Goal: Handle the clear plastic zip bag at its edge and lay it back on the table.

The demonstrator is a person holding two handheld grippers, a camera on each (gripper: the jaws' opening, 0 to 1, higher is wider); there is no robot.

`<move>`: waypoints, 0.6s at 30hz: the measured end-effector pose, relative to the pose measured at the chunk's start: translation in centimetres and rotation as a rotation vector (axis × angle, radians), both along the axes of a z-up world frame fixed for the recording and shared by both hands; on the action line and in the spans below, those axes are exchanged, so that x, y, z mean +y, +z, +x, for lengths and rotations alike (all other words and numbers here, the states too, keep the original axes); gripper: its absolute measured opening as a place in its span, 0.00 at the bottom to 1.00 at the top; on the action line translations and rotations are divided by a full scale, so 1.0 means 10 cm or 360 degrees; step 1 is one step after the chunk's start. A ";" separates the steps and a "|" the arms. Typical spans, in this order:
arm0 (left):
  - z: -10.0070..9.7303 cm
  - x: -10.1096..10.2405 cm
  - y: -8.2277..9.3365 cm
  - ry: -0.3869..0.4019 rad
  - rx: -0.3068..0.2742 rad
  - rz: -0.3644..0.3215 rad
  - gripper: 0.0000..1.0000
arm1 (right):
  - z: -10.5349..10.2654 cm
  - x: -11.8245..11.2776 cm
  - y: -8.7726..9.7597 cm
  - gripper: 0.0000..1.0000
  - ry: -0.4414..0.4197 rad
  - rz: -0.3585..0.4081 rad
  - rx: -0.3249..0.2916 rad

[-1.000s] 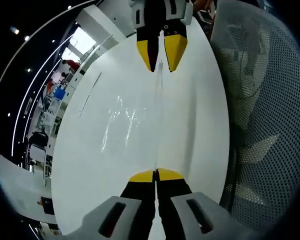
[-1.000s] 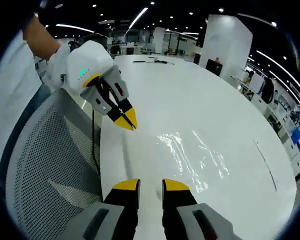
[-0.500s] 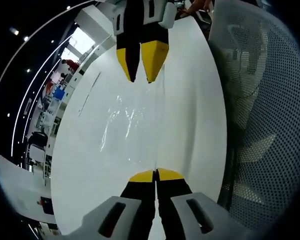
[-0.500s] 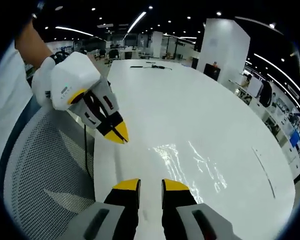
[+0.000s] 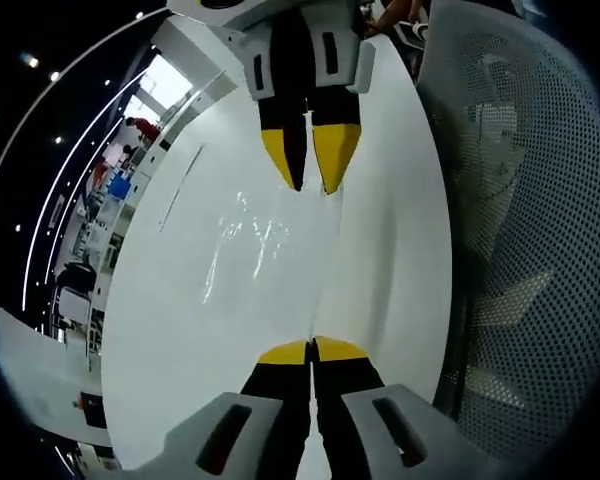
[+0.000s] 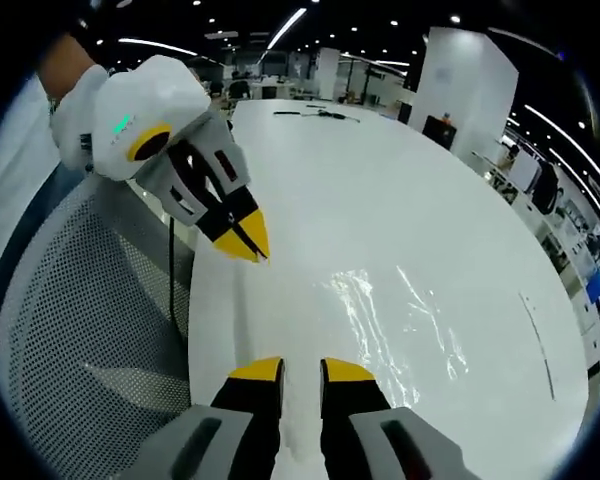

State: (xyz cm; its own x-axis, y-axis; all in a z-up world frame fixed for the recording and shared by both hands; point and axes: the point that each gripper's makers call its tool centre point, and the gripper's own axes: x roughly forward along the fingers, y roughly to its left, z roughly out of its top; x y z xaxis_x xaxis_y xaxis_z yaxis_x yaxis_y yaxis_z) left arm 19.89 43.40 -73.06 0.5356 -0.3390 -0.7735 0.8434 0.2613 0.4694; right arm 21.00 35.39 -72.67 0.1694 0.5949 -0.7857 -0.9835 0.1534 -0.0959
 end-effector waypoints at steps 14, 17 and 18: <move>0.02 0.02 0.03 -0.0071 -0.0057 0.0033 0.00 | 0.00 0.03 -0.05 0.00 -0.0087 0.0022 0.0050; 0.06 0.02 0.08 -0.0002 -0.0085 -0.0066 0.00 | 0.00 0.03 -0.06 0.00 -0.0102 0.0022 0.0057; 0.06 0.02 0.09 0.0019 -0.0073 -0.0098 0.00 | 0.01 0.03 -0.06 0.00 -0.0107 0.0022 0.0055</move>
